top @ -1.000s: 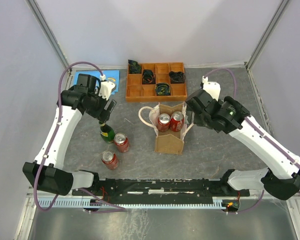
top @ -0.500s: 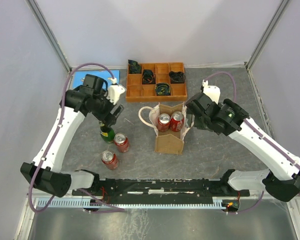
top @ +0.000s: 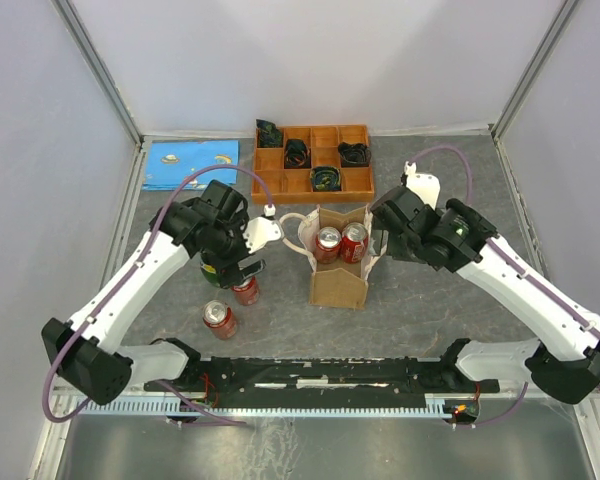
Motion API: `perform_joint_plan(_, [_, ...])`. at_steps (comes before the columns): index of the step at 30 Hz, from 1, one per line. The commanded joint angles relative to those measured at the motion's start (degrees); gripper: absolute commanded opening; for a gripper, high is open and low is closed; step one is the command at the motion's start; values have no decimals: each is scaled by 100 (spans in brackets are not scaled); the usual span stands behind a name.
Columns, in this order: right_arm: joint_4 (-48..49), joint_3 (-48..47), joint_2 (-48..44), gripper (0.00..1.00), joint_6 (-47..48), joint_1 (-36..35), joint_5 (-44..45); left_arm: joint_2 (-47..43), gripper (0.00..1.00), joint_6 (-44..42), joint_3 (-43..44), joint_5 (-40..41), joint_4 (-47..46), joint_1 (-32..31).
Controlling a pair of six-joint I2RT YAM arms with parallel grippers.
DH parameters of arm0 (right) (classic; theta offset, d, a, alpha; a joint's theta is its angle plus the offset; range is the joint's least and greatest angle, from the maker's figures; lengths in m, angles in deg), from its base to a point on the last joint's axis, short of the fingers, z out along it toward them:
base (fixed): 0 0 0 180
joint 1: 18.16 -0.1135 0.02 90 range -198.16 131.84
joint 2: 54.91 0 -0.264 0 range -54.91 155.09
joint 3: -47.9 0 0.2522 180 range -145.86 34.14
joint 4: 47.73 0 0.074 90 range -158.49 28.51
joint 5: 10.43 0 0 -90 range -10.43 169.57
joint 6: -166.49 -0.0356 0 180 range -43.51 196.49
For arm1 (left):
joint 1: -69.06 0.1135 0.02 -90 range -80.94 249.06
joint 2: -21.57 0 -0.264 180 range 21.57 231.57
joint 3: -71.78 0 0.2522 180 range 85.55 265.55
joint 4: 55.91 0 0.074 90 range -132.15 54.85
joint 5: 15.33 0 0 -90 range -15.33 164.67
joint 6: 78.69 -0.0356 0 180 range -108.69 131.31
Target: Place the beverage into the canvas bag
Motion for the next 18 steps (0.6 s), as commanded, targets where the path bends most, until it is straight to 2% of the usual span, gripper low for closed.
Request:
perform_joint_plan(1, [7,50,-234,93,-185,3,61,259,99,-387,-63,-114,-370,-15])
perform_joint_plan(18, [-120,23,-211,93,-281,2,36,1068,99,-174,-59,31,-189,-14])
